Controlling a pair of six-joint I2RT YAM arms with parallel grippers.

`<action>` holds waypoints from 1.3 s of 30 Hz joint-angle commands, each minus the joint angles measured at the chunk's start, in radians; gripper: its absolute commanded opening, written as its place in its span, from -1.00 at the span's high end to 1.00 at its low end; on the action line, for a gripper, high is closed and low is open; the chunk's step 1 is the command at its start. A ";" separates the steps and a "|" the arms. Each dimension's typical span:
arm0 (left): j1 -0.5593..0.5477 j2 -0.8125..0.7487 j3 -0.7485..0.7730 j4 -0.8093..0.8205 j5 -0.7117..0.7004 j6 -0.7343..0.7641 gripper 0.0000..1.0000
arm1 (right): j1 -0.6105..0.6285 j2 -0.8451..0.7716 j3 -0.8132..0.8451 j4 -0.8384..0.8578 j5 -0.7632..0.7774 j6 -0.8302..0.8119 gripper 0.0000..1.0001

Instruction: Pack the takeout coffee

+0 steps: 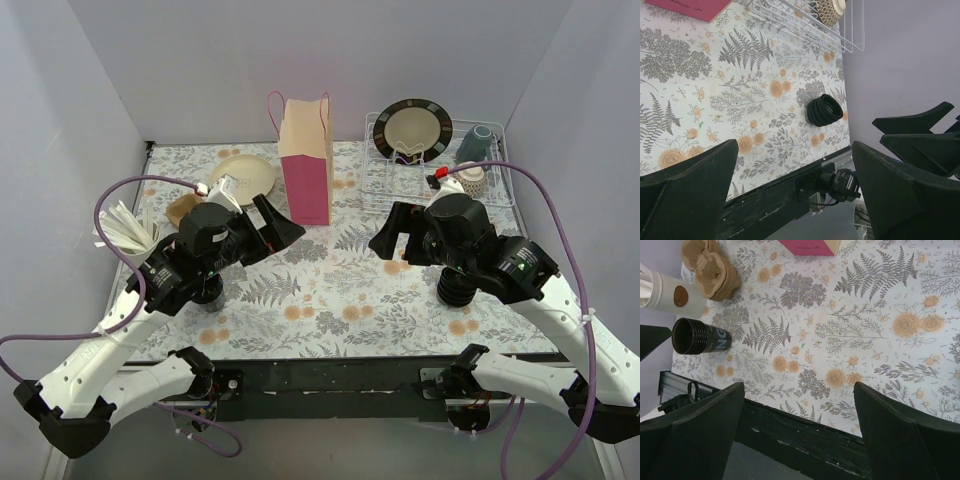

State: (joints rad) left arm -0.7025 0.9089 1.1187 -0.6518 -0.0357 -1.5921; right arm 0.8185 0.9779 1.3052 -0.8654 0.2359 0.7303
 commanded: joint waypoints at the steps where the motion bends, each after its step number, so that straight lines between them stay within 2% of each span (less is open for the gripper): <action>1: 0.000 -0.022 0.004 -0.023 -0.055 0.009 -0.96 | -0.001 -0.028 -0.007 0.023 0.014 0.030 -0.96; 7: 0.000 0.004 0.042 -0.129 -0.160 0.009 -0.96 | -0.002 -0.048 -0.023 0.026 0.023 0.029 -0.96; 12: 0.000 0.117 0.162 -0.331 -0.430 -0.037 -0.93 | -0.002 -0.059 -0.026 0.046 0.011 0.001 -0.97; 19: 0.038 0.220 0.271 -0.586 -0.668 -0.109 -0.74 | -0.001 -0.073 -0.034 0.089 -0.010 -0.058 -0.96; 24: 0.182 0.240 0.231 -0.620 -0.638 -0.068 -0.54 | -0.002 -0.053 -0.046 0.115 -0.069 -0.114 -0.91; 27: 0.228 0.249 0.188 -0.620 -0.610 -0.066 -0.37 | -0.002 -0.035 -0.041 0.123 -0.098 -0.152 -0.88; 29: 0.247 0.268 0.152 -0.631 -0.590 -0.072 -0.22 | -0.002 -0.027 -0.037 0.123 -0.106 -0.164 -0.87; 35: 0.284 0.301 0.072 -0.598 -0.567 -0.080 -0.05 | -0.002 -0.031 -0.060 0.149 -0.124 -0.170 -0.85; 39: 0.293 0.274 0.021 -0.542 -0.552 -0.089 -0.01 | -0.002 -0.041 -0.076 0.167 -0.125 -0.173 -0.84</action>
State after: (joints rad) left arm -0.4206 1.2251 1.1755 -1.2407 -0.5865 -1.6634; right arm 0.8185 0.9546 1.2434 -0.7650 0.1253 0.5774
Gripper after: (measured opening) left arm 0.510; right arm 0.923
